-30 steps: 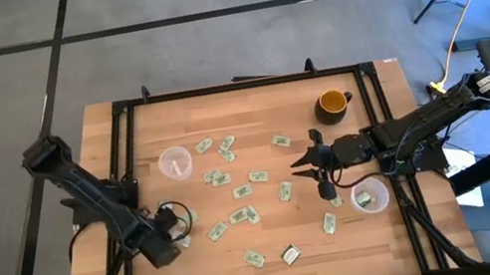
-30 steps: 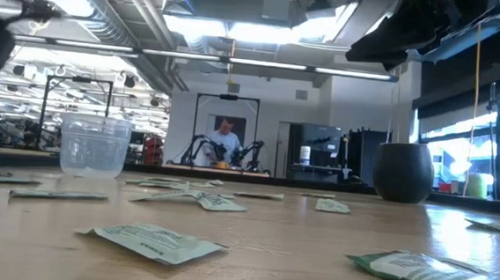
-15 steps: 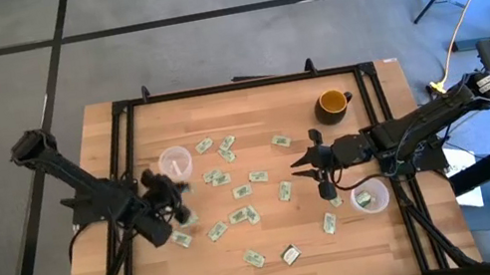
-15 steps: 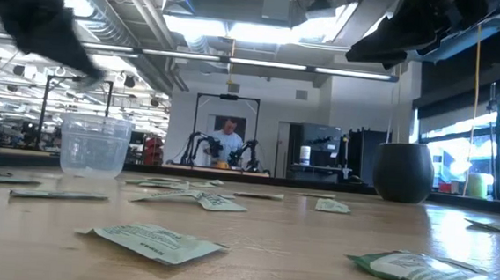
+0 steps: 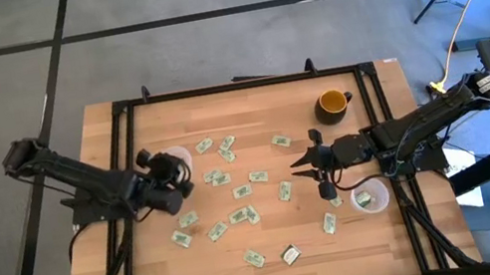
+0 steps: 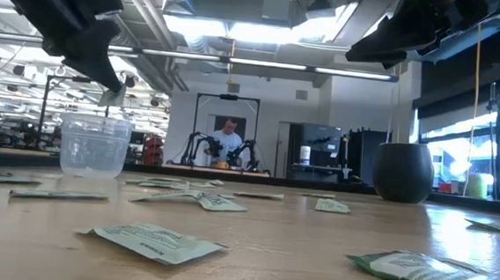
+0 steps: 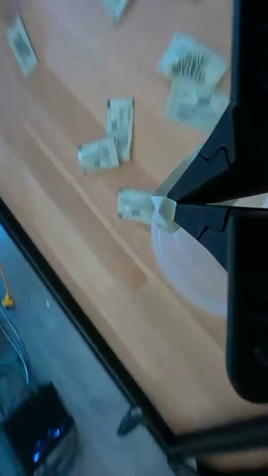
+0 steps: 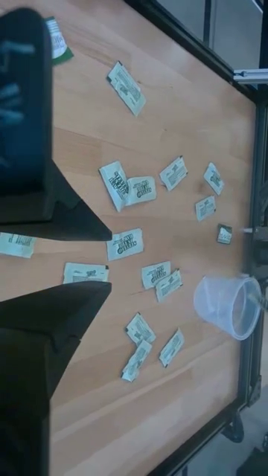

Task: Pick and place Stevia / Truvia into bins
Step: Put the white stevia packet into the left transparent container

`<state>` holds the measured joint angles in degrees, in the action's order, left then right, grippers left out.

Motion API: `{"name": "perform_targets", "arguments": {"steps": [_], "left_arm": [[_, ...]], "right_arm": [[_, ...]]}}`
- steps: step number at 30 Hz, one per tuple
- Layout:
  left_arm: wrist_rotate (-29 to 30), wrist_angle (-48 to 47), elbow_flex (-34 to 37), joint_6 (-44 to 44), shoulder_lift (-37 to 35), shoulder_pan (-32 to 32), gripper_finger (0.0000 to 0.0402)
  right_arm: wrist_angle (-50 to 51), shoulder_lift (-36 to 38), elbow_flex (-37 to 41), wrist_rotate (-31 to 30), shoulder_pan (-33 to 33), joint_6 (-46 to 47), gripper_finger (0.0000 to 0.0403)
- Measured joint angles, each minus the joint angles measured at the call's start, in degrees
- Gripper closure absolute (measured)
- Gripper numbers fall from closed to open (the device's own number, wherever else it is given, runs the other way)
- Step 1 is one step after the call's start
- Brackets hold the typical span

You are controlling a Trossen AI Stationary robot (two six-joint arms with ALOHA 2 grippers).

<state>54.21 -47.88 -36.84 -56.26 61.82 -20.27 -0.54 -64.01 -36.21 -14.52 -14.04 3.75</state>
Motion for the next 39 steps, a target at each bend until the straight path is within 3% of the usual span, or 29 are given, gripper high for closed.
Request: {"name": "perform_targets", "arguments": {"steps": [8, 17, 31, 39], "left_arm": [[-7.49, -1.47, -0.07, 2.62, 0.0, 5.13, 0.0398], [-10.76, -2.57, -0.09, 4.97, 1.81, 9.28, 0.0392], [-13.75, -2.55, -0.09, 5.15, 8.81, 12.8, 0.0359], [-13.77, -3.65, -0.79, 6.68, 8.61, 12.81, 0.0354]], "right_arm": [[0.0, 0.0, 0.0, 0.0, 0.0, 0.01, 0.0302], [0.0, 0.0, 0.0, 0.0, -0.01, 0.02, 0.0302], [0.01, 0.0, 0.0, 0.0, -0.02, 0.02, 0.0302], [0.02, 0.0, 0.0, 0.0, -0.02, 0.02, 0.0302]]}}
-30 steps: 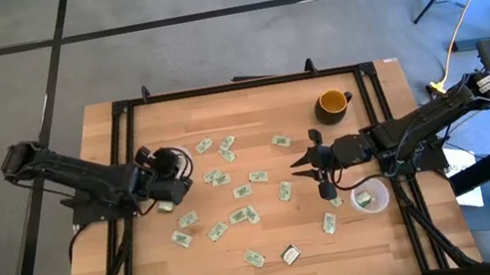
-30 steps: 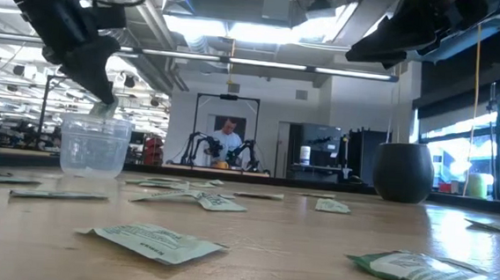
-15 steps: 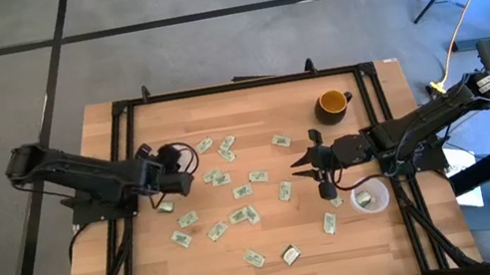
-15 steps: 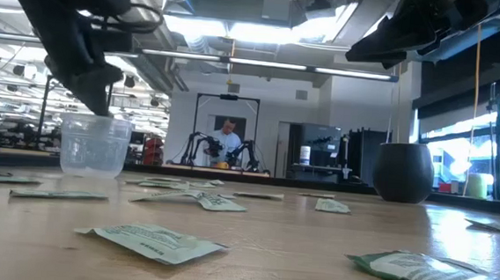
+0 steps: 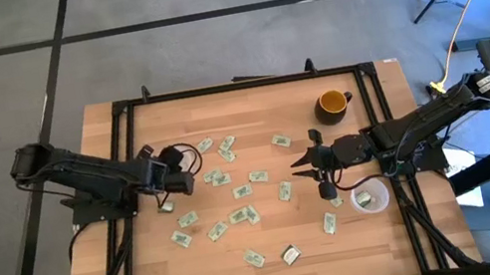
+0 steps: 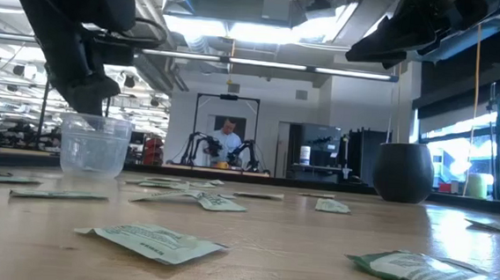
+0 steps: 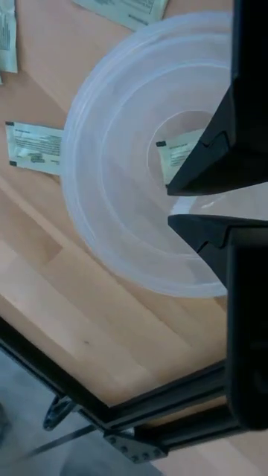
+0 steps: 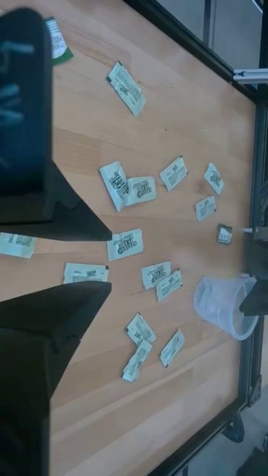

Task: Pick and place Stevia / Truvia into bins
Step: Put the white stevia packet into the left transparent container

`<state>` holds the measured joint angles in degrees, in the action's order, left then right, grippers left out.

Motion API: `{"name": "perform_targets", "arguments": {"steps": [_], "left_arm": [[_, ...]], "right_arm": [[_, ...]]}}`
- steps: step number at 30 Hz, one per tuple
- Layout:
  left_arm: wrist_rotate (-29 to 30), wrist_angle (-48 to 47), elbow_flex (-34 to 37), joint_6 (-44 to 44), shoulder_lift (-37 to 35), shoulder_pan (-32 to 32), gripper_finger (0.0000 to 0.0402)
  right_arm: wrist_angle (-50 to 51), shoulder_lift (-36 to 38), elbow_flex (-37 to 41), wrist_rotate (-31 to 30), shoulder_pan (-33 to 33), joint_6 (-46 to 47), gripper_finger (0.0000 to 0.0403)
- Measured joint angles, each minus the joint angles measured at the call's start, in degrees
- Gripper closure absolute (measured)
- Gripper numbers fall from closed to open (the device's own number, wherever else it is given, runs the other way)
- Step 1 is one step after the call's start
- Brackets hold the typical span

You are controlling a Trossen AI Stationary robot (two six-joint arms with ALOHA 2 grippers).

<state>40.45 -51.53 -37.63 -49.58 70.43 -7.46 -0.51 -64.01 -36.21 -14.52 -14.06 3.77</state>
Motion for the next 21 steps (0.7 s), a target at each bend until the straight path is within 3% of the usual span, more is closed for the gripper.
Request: {"name": "perform_targets", "arguments": {"steps": [8, 15, 21], "left_arm": [[-2.22, -0.67, -7.23, 6.93, -4.21, -2.55, 0.0353], [-21.35, 4.88, -8.26, 17.45, -5.28, -6.53, 0.0352], [-27.76, 11.3, -8.26, 17.99, -3.38, -11.07, 0.0352]], "right_arm": [[0.02, 0.0, 0.0, 0.0, 0.0, 0.0, 0.0302], [0.09, 0.0, 0.0, 0.0, 0.0, 0.03, 0.0302], [0.28, 0.0, 0.0, 0.0, 0.01, 0.31, 0.0302]]}}
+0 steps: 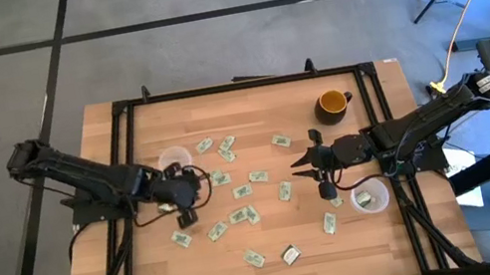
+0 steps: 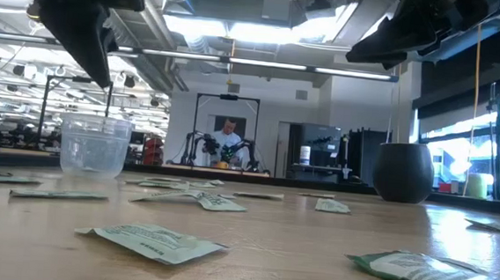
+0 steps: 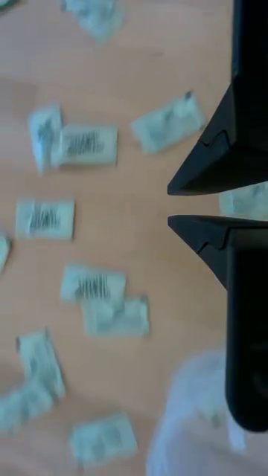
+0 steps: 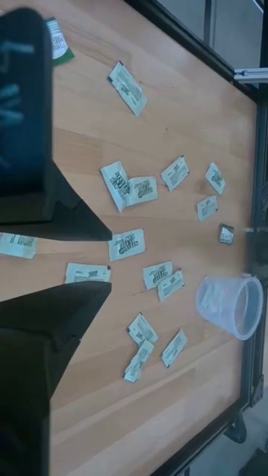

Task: Pick and place Stevia / Truvia into bins
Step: Put the white stevia packet into the left transparent container

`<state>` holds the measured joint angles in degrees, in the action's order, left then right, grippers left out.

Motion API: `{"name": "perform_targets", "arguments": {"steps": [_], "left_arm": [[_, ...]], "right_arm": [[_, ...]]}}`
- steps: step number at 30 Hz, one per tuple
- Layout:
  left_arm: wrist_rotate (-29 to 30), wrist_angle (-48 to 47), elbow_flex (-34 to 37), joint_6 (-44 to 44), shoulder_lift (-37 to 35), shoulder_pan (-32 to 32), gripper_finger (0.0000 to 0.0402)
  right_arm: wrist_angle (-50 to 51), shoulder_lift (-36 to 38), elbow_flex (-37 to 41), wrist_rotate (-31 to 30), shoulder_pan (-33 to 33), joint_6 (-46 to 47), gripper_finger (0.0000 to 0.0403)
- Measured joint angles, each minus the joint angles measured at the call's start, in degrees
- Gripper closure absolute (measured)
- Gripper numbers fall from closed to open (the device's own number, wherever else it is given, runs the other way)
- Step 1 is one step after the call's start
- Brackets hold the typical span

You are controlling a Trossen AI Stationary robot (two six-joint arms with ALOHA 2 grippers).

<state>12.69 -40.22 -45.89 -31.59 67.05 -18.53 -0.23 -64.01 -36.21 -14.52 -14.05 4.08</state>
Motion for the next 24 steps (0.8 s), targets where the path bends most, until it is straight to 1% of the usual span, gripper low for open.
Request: {"name": "perform_targets", "arguments": {"steps": [4, 7, 10, 17, 20, 24], "left_arm": [[-2.32, -0.2, 0.0, -0.19, 2.57, -2.29, 0.0352], [-4.16, -0.23, 0.0, -2.75, 5.53, -3.21, 0.0348], [-6.8, -0.24, 0.0, -5.24, 9.0, -3.18, 0.0333], [-7.99, -0.25, 0.0, -6.7, 17.22, -2.63, 0.029], [-9.96, -0.24, 0.0, -6.8, 19.79, -2.31, 0.0289], [-10.9, -0.28, 0.0, -6.86, 22.26, -2.31, 0.03]], "right_arm": [[0.2, 0.0, 0.0, 0.0, 0.0, 0.11, 0.0302], [0.24, 0.0, 0.0, 0.0, 0.01, 0.11, 0.0302], [0.31, 0.02, 0.0, 0.0, 0.0, 0.11, 0.0302], [0.39, 0.02, 0.0, 0.0, -0.01, 0.1, 0.0302], [0.39, 0.02, 0.0, 0.0, -0.01, 0.11, 0.0302], [0.44, 0.02, 0.0, 0.0, -0.01, 0.09, 0.0302]]}}
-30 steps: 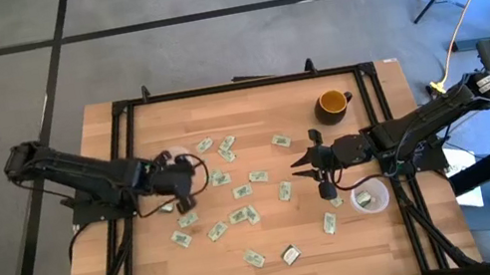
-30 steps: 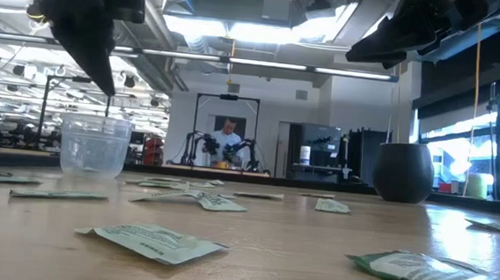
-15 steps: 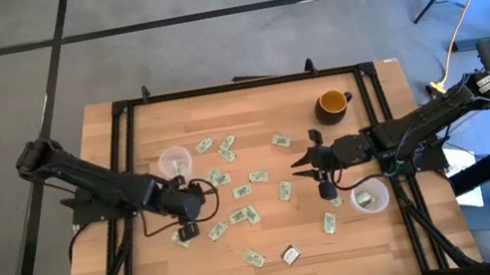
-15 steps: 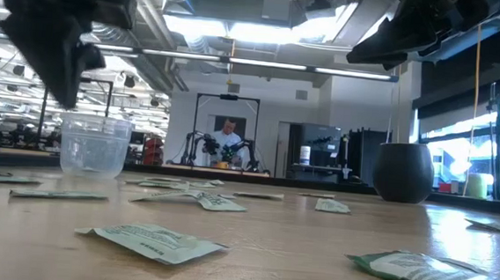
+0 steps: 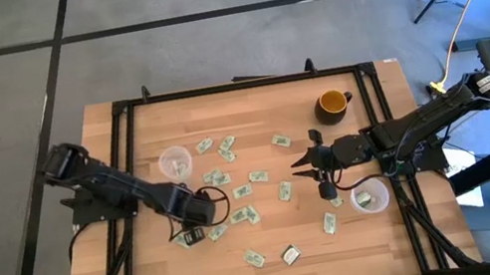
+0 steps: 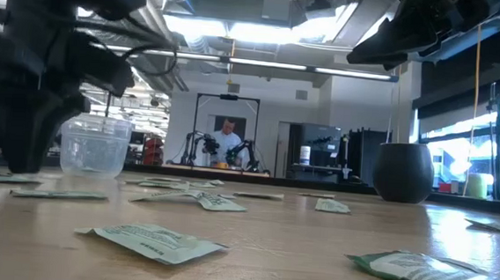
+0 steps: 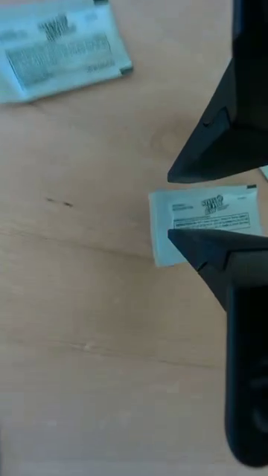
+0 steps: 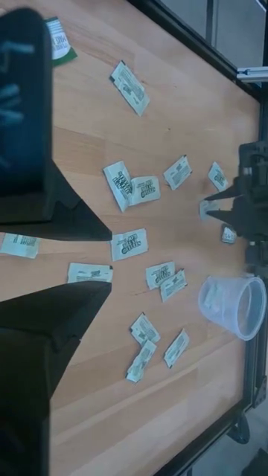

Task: Pick and place Stevia / Truvia into bins
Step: Put the white stevia packet into the left transparent container

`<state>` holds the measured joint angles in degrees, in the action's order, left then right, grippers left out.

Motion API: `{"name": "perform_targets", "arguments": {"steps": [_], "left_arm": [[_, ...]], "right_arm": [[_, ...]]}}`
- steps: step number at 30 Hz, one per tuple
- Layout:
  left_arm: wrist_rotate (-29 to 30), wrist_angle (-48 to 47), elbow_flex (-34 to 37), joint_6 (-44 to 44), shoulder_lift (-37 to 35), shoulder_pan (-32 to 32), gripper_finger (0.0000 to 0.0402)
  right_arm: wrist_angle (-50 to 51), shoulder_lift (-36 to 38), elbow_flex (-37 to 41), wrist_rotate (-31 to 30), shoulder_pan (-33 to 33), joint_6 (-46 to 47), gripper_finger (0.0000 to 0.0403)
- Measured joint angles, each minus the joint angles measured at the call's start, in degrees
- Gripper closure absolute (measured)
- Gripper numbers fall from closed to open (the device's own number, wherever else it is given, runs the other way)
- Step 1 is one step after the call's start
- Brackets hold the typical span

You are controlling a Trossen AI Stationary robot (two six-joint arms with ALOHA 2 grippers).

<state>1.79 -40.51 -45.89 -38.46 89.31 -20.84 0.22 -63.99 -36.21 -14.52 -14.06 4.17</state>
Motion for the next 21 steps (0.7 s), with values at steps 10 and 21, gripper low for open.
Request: {"name": "perform_targets", "arguments": {"steps": [10, 21], "left_arm": [[0.22, -0.51, -0.24, -0.37, 3.33, 0.0, 0.0337], [-0.13, -3.01, -0.89, 0.17, 2.31, 0.04, 0.0391]], "right_arm": [[0.08, 0.0, 0.0, 0.0, 0.0, -0.11, 0.0302], [0.1, 0.0, 0.0, 0.0, 0.02, -0.16, 0.0302]]}}
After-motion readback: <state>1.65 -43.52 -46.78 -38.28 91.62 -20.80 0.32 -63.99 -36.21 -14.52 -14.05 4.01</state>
